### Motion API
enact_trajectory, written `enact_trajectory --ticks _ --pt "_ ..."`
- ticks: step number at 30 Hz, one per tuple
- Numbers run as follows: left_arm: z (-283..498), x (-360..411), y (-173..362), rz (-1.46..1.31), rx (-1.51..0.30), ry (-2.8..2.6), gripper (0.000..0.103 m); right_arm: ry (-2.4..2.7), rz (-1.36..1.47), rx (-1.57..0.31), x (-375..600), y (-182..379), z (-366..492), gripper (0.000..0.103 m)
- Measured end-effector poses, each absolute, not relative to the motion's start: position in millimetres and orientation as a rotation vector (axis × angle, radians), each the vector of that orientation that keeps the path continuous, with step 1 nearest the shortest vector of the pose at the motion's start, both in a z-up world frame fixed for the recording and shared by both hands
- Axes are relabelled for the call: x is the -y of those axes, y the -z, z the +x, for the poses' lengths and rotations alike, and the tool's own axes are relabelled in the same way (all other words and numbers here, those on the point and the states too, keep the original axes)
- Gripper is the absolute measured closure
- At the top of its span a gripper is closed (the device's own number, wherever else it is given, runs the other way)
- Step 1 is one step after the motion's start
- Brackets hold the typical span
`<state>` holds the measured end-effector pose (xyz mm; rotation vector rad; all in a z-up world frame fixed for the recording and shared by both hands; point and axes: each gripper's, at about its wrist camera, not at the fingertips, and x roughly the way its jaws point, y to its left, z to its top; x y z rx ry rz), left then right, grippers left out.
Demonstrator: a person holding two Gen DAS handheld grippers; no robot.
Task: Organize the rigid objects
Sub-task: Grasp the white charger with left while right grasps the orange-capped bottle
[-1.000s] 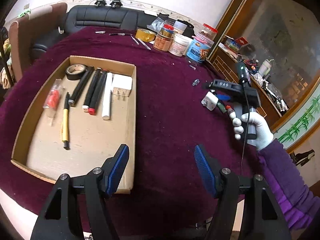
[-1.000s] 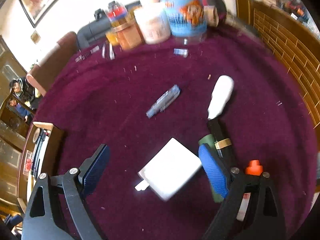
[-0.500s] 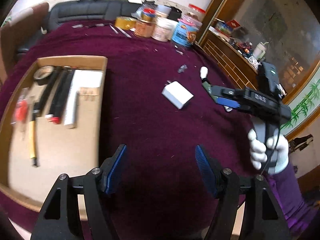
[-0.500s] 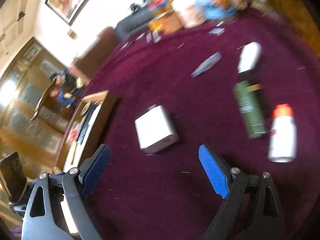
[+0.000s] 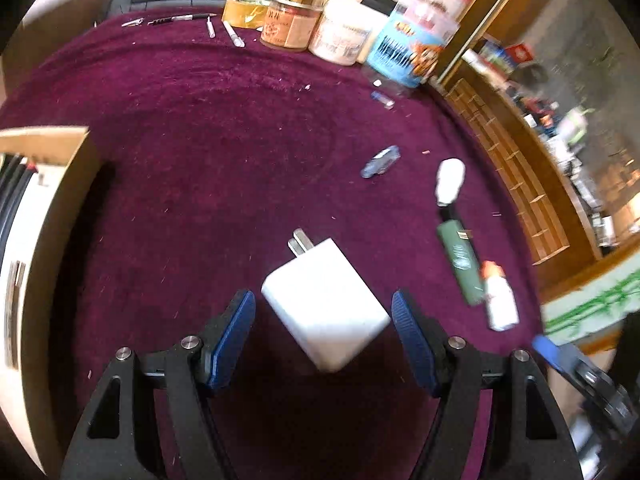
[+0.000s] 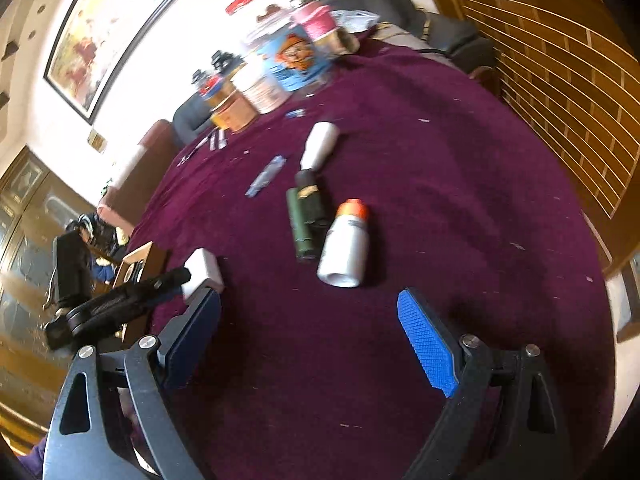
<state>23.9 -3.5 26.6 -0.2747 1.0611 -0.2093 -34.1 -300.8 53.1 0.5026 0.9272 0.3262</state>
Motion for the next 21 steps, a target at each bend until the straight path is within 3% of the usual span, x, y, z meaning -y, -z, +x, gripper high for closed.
enact_trajectory --ticks 4,6,8,10,21 --pt "27.8 28.9 -18.9 -0.112 -1.037 0.161 0.019 -0.306 0.516 -0.932 312.3 -46.6 -30.2 0.011" --pt "26.2 38.1 -16.1 -0.042 -1.021 0.156 0.017 -0.304 0.519 -0.936 312.0 -45.0 -27.2 0.011" --pt "21.5 41.3 -14.8 0.013 -1.006 0.167 0.018 -0.306 0.511 -0.935 308.7 -45.6 -24.1 0.011" --pt "18.3 38.1 -16.9 0.036 -0.992 0.165 0.038 -0.308 0.493 -0.934 302.9 -47.3 -21.4 0.011" --pt "-17.4 -2.1 -35.4 -0.146 -0.998 0.296 0.038 -0.257 0.411 -0.943 282.8 -49.1 -10.4 0.012"
